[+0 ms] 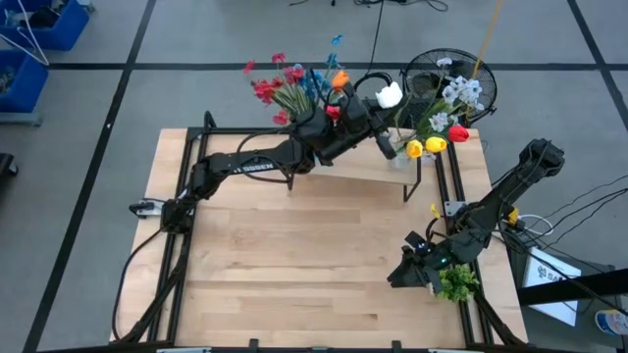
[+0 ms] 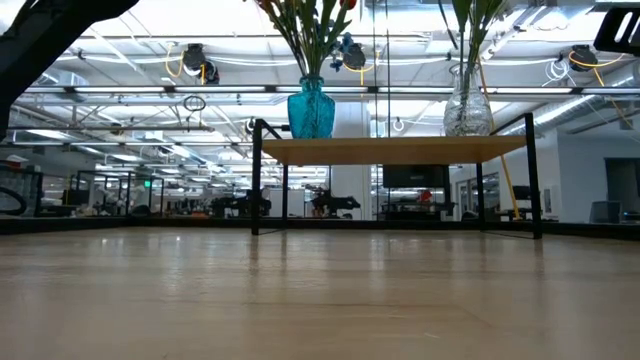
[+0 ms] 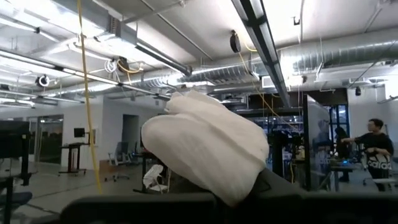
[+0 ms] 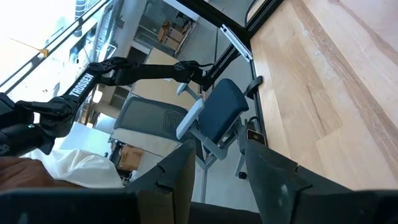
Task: Pick and place flowers into a vace then onto a shelf
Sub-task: Put the white tulip into the transparent vase
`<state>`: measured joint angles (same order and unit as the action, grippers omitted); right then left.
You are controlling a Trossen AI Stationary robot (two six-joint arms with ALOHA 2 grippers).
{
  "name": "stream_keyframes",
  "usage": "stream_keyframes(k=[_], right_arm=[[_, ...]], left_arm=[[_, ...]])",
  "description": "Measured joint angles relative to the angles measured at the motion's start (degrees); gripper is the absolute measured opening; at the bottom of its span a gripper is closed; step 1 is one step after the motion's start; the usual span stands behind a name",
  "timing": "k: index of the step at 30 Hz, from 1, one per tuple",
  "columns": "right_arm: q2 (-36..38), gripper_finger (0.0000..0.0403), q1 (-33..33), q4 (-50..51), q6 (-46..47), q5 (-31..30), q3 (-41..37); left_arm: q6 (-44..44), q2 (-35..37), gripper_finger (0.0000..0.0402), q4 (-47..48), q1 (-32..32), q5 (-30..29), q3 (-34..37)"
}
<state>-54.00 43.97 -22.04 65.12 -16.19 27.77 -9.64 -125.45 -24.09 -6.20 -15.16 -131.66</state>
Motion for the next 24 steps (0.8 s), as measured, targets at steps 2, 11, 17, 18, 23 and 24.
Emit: stream_keyframes(k=[2,11,17,18,23,24], right_arm=[[0.0,0.0132,0.0,0.0,0.0,0.0,0.0],[-0.02,0.0132,0.0,-0.55,0.04,0.04,0.02],[-0.02,0.0132,0.0,-0.48,0.0,0.04,0.02],[-0.02,0.0132,0.0,-0.48,0.0,0.04,0.02],[-0.02,0.0132,0.0,-0.46,0.0,0.04,0.02],[-0.02,0.0132,0.0,-0.46,0.0,0.04,0.02]], left_arm=[[1.21,-0.37,0.0017,-0.11,0.02,-0.01,-0.02],[0.78,-2.21,0.002,-2.46,0.07,-0.37,0.0],[-0.34,-2.14,0.001,0.26,-0.15,-0.38,0.0],[-0.35,-2.14,0.0007,0.32,-0.15,-0.39,0.0],[-0.43,-2.1,0.0028,1.72,-0.15,-0.34,0.0],[-0.42,-2.11,0.0036,1.95,-0.15,-0.33,0.0]])
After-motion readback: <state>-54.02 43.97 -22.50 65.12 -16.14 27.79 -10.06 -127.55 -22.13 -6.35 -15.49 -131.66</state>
